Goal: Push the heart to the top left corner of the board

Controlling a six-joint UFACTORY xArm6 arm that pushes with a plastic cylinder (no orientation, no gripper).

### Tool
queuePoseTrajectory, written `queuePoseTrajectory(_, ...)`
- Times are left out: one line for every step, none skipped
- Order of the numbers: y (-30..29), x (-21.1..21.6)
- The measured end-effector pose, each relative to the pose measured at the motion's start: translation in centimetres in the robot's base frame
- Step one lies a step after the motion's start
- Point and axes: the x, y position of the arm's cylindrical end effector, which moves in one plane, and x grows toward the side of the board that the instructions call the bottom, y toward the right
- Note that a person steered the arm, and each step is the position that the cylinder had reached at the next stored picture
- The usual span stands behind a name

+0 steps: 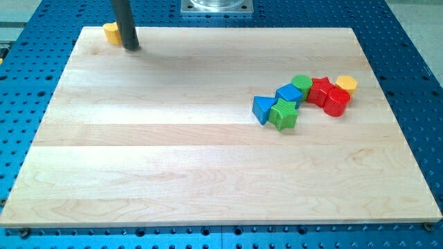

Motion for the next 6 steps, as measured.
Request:
queuePoseTrajectory(-1.0,-1.8)
queuePoseTrajectory(0.4,-1.4)
queuePoseTrajectory(2.2,-5.8)
queuePoseTrajectory(-2.6,-5.8)
queuePoseTrajectory(-2.0,-4.4)
queuePoseTrajectory(4.5,1.4)
